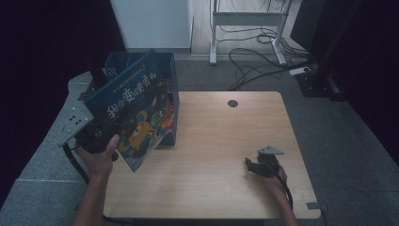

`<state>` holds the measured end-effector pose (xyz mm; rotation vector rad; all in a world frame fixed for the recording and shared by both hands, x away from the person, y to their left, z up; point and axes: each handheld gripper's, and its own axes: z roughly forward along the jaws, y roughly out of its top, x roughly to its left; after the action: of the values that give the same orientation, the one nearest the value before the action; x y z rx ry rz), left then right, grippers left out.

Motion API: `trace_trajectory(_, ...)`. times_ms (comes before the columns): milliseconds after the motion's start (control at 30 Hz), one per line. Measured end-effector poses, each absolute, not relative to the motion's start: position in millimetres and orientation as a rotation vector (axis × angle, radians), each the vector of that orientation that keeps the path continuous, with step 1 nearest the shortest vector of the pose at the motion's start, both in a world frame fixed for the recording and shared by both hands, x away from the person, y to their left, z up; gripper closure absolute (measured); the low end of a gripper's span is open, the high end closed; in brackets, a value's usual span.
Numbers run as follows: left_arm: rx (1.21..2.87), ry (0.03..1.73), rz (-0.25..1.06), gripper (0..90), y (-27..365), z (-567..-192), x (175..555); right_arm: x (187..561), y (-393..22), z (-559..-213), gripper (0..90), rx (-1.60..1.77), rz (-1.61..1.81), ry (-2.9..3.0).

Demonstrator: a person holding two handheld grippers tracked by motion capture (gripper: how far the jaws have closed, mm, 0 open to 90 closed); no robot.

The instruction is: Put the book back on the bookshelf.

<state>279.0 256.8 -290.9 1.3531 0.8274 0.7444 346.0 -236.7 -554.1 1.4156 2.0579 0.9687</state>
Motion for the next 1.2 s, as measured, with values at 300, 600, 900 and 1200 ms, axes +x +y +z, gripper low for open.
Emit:
trace_trajectory(300,1.334,0.856,0.765,82.2,264.2,-290.1,283.9,346.0,-236.7,-554.1,33.9,1.416,0.969,2.058)
trace_trajectory(600,1.334,0.887,0.776,82.2,266.2,-293.5,291.6,346.0,-236.7,-554.1,33.9,1.415,0.968,2.058)
trace_trajectory(900,1.335,0.913,0.808,82.2,264.9,-293.7,303.5,345.9,-236.5,-554.1,33.9,1.415,0.966,2.058)
trace_trajectory(1200,1.319,0.933,0.869,82.2,255.0,-295.2,320.7,345.9,-236.4,-554.0,33.8,1.415,0.965,2.058)
